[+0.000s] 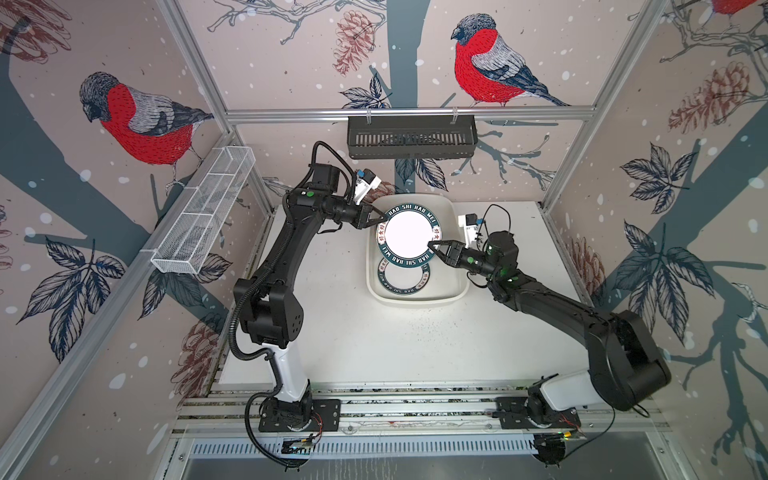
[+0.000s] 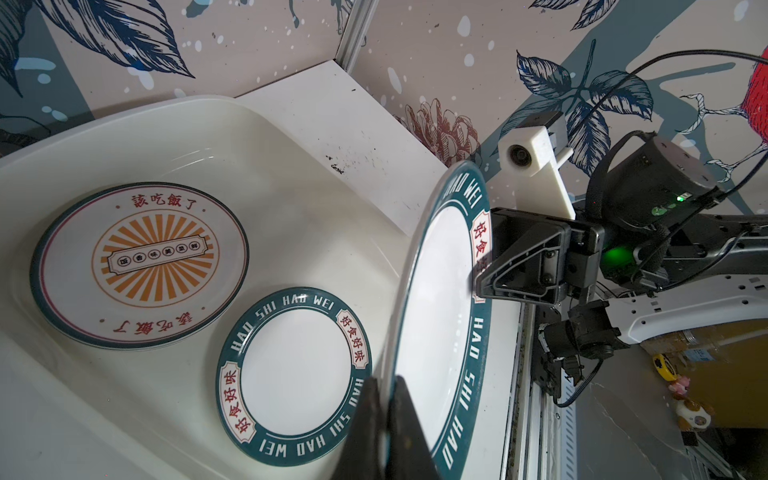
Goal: Place the plates into the plastic bin on the countertop
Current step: 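Grasp the plate's rim with the right gripper and open the left gripper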
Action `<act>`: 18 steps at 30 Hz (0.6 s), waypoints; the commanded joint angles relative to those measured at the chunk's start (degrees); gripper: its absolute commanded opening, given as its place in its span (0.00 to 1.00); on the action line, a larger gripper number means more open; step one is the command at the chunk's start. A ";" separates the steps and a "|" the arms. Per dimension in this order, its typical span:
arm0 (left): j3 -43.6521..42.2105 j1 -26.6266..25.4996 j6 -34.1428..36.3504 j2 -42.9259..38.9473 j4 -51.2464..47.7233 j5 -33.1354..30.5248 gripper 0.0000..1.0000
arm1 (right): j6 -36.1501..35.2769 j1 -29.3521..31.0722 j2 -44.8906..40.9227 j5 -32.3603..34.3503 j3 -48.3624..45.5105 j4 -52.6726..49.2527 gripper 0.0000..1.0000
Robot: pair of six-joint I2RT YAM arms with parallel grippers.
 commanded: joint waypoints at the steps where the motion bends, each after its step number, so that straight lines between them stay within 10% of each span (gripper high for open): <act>1: 0.14 -0.57 0.48 -0.89 2.19 0.41 0.00 | 1.35 -0.18 0.23 -1.01 -0.41 3.67 0.24; 18: -0.17 -0.85 0.74 -1.61 2.31 -0.88 0.00 | 1.58 -0.58 -1.70 -0.70 -2.15 3.62 0.26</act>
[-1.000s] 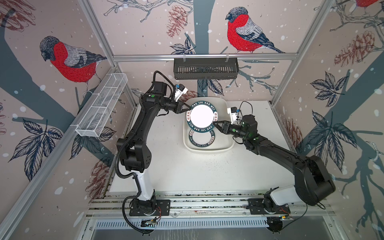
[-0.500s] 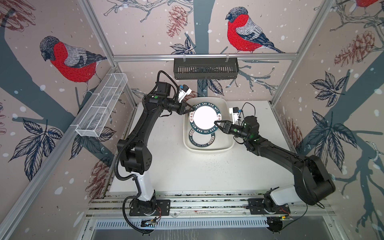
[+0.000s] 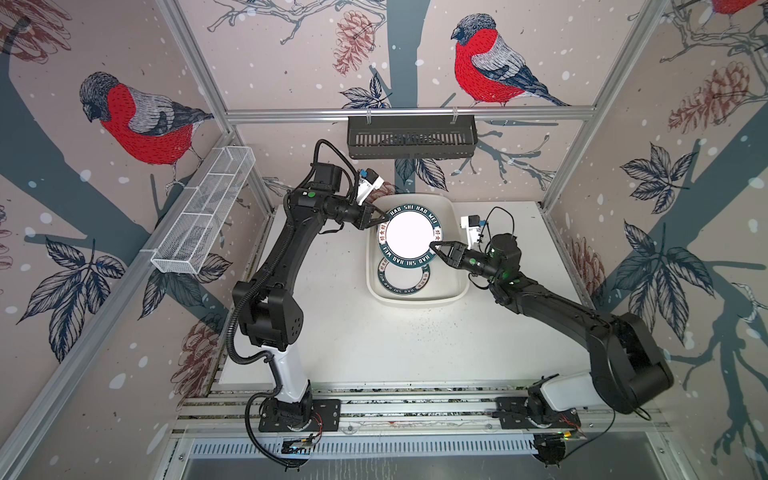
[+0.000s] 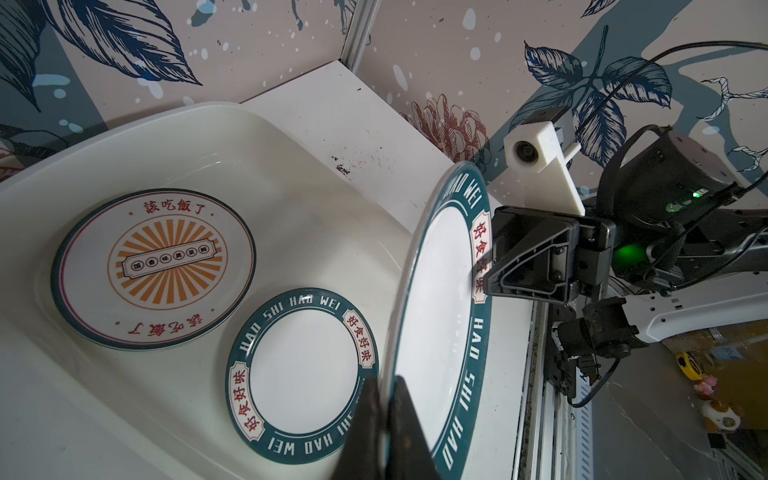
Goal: Place the plates into the plastic bin on the countertop
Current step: 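Grasp the plate's rim with the right gripper and open the left gripper, then lower the plate flat into the bin with the right gripper while the left withdraws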
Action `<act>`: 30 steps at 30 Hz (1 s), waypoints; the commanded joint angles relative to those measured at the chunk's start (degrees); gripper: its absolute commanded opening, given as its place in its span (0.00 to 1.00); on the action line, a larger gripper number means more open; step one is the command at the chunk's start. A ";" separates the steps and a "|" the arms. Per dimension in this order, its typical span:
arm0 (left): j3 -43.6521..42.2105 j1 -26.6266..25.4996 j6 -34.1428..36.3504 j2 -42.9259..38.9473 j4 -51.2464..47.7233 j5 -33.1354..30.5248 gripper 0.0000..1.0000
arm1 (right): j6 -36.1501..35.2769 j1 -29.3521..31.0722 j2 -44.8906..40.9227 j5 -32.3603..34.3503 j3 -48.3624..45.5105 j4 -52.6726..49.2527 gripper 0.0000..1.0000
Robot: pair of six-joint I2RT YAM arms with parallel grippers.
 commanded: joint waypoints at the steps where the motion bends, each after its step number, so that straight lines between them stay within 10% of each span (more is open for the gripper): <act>1: -0.04 -0.05 0.16 -0.45 2.12 1.82 0.00 | 0.10 -0.14 -0.65 -0.42 -0.32 1.58 0.25; 19: -0.32 -0.04 -0.60 0.20 1.49 3.16 0.00 | 0.90 -0.36 -0.33 -0.92 -0.90 2.91 0.04; 24: -1.11 -0.04 -1.93 -0.06 2.76 1.25 0.22 | 0.84 -0.80 -0.34 -1.27 -0.99 2.84 0.03; 27: -1.71 0.12 -5.44 -0.47 4.47 -4.85 0.56 | 0.47 -1.66 -0.43 -1.62 -0.89 1.69 0.03; 30: -1.99 1.39 -5.88 -1.25 4.53 -9.50 0.60 | -1.00 -3.07 -0.38 -2.27 -0.42 -1.58 0.03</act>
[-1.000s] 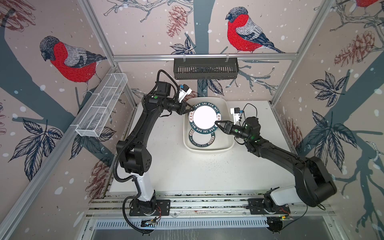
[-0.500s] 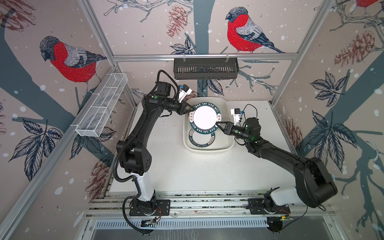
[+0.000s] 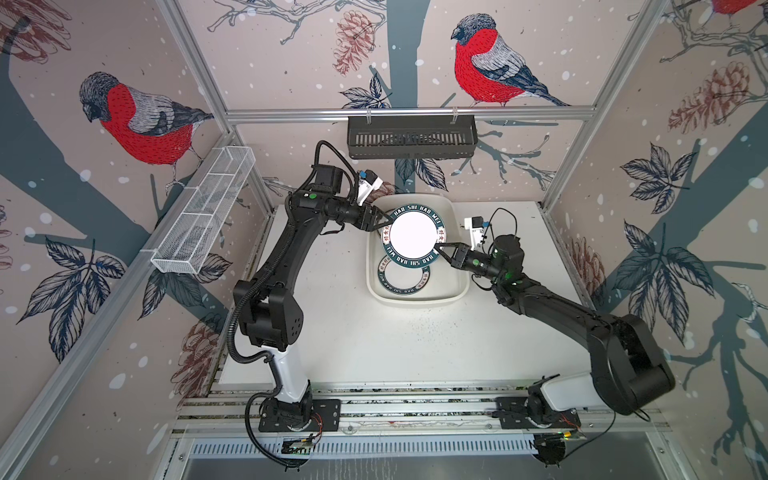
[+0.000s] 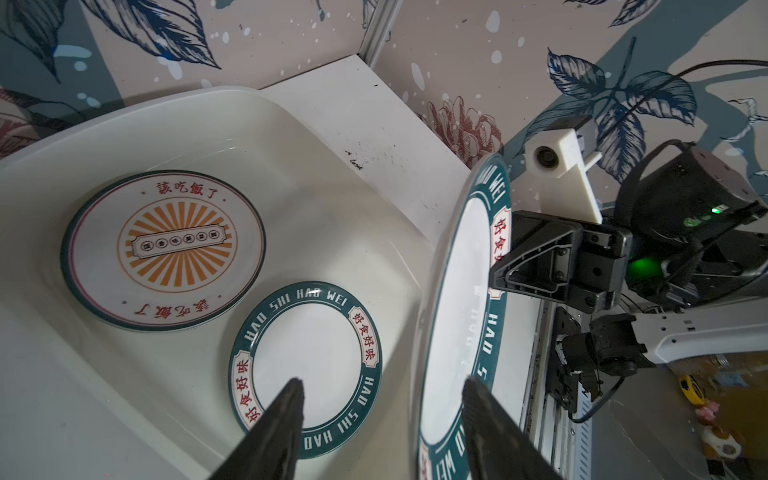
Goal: Place the plates into the plastic bin on the countertop
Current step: 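Lower the plate flat into the bin with the right gripper while the left withdraws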
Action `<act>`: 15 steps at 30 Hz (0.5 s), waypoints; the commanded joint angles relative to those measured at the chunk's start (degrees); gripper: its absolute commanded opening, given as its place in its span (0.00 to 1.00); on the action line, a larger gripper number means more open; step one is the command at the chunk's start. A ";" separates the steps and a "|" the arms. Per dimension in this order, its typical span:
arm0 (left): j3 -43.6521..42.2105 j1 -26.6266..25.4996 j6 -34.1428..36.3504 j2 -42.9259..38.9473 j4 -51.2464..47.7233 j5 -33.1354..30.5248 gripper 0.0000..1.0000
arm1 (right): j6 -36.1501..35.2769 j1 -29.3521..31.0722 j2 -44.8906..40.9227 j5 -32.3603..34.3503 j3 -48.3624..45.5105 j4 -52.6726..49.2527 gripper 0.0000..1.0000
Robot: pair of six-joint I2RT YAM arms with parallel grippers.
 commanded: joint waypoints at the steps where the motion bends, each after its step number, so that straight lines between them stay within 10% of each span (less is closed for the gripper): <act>1: 0.03 1.77 -1.96 -1.41 2.29 -5.76 0.61 | -1.96 -1.26 0.18 -1.74 1.23 -2.84 0.03; 15: -4.22 6.00 -0.29 -8.34 4.28 -6.54 0.64 | -13.88 -3.27 8.65 -1.50 11.08 -26.20 0.03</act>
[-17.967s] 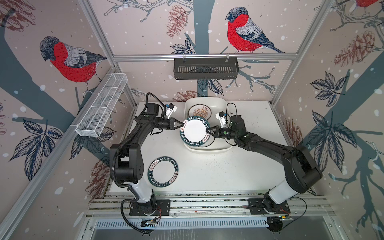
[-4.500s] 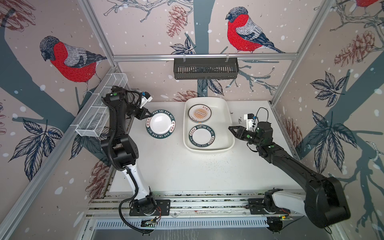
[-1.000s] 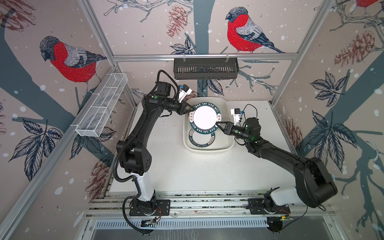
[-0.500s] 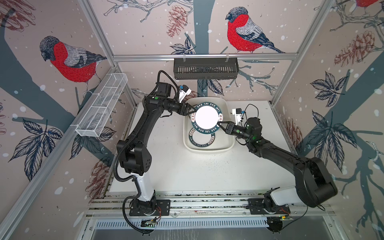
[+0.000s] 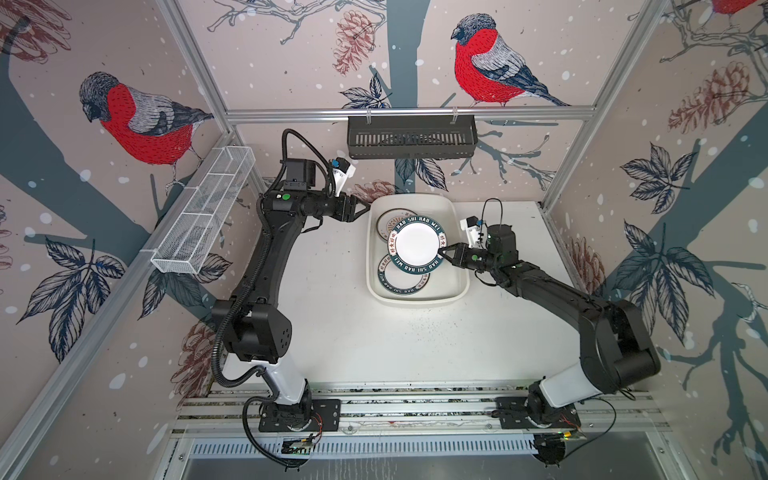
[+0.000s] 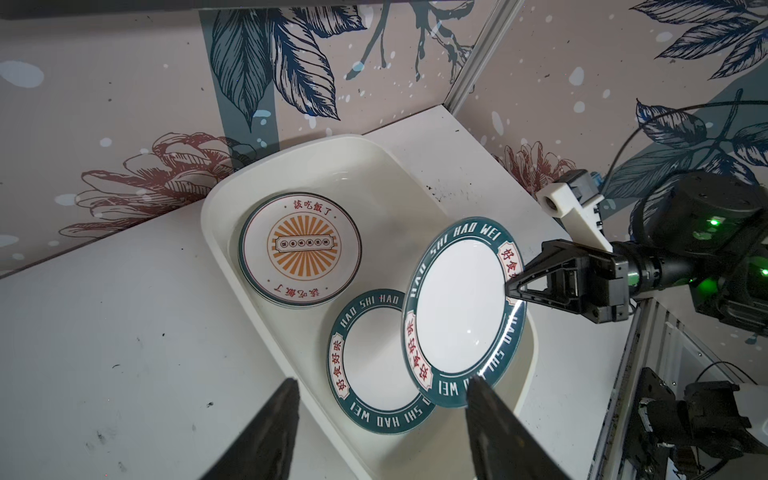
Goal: Place the plates into the plastic bin on the countertop
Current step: 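Lower the plate flat into the bin with the right gripper while the left withdraws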
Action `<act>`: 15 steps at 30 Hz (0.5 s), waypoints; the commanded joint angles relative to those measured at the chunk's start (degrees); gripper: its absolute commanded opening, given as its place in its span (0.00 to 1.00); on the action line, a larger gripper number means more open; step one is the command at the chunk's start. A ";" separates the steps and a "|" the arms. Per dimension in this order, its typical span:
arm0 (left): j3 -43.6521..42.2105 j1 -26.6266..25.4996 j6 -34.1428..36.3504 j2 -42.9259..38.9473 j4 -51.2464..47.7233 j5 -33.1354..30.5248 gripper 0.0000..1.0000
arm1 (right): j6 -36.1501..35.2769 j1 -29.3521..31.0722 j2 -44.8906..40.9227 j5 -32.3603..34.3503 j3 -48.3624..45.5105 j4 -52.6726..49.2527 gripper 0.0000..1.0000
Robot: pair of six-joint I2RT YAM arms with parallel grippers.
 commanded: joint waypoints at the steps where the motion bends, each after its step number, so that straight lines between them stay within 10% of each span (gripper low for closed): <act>1: -2.85 0.11 1.16 -1.58 2.53 0.55 0.64 | -2.88 -0.11 2.11 -0.53 1.75 -3.19 0.03; 15: -4.88 0.07 0.08 -1.65 3.14 2.93 0.64 | -4.91 1.16 13.53 -0.32 11.15 -13.10 0.05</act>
